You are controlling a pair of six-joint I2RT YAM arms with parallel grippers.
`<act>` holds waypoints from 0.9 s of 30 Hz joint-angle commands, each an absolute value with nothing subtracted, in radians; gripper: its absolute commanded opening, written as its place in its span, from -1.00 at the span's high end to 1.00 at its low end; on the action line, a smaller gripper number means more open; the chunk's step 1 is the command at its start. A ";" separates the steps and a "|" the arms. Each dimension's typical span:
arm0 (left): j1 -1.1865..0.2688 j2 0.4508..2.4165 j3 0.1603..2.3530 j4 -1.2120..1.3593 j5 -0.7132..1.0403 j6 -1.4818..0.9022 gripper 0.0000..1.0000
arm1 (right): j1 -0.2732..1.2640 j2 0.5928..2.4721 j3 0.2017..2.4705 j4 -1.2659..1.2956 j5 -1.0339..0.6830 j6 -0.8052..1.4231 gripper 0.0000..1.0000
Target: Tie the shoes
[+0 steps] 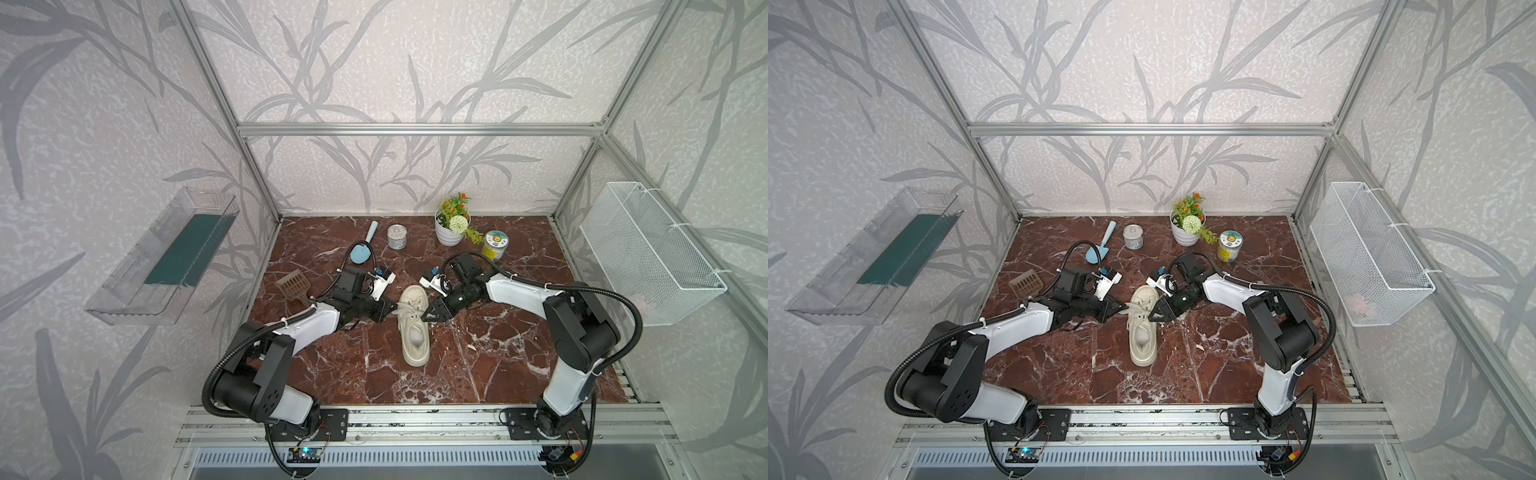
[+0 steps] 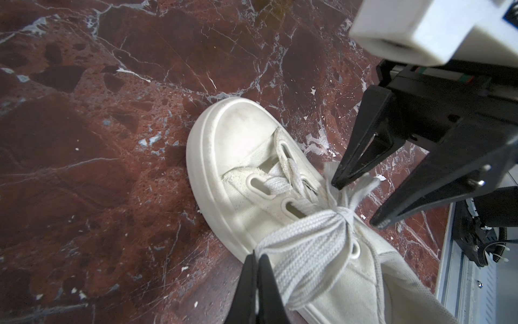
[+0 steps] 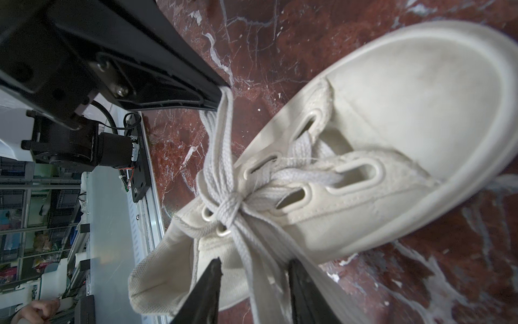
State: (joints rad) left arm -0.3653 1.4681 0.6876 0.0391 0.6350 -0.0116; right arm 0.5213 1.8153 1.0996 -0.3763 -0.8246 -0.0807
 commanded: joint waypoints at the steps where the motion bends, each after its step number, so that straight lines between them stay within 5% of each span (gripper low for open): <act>1: -0.361 1.459 0.714 0.055 0.648 -0.015 1.00 | 0.528 1.842 1.131 -0.397 -0.864 -0.089 0.21; 14: -0.362 1.435 0.712 0.031 0.632 -0.005 1.00 | 0.538 1.819 1.138 -0.417 -0.804 -0.087 0.97; 27: -0.351 1.421 0.731 -0.026 0.550 0.029 1.00 | 0.538 1.731 1.085 -0.448 -0.770 -0.095 1.00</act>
